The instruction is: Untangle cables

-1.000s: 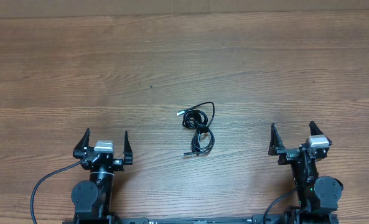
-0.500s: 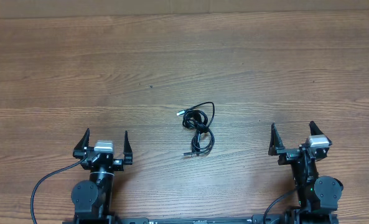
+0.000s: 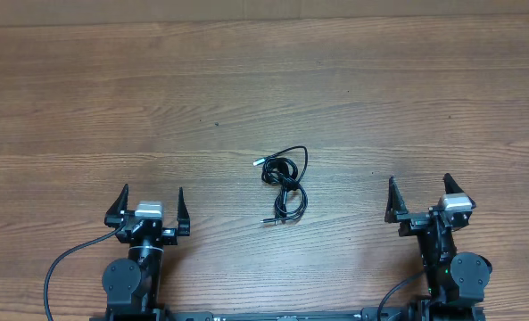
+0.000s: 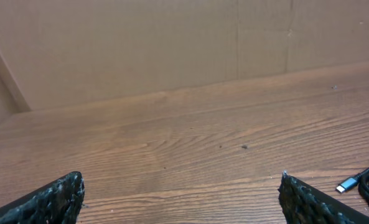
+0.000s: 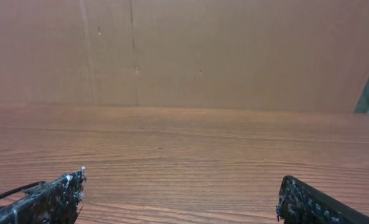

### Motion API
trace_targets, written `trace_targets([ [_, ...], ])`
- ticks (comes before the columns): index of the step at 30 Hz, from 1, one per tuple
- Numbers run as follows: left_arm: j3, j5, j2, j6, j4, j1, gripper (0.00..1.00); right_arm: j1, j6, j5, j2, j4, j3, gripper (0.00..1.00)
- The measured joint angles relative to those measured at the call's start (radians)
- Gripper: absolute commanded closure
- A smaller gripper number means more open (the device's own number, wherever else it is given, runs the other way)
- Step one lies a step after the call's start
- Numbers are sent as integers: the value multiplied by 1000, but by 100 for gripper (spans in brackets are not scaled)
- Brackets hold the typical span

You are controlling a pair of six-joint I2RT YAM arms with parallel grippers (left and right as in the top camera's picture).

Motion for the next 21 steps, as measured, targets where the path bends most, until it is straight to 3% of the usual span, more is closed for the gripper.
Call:
trace_targets([
  [11, 3, -2, 0, -5, -15, 0, 0, 0, 1, 0, 0, 0, 0, 0],
  [21, 137, -33, 21, -23, -221, 0, 0, 0, 1, 0, 0, -1, 0, 0],
])
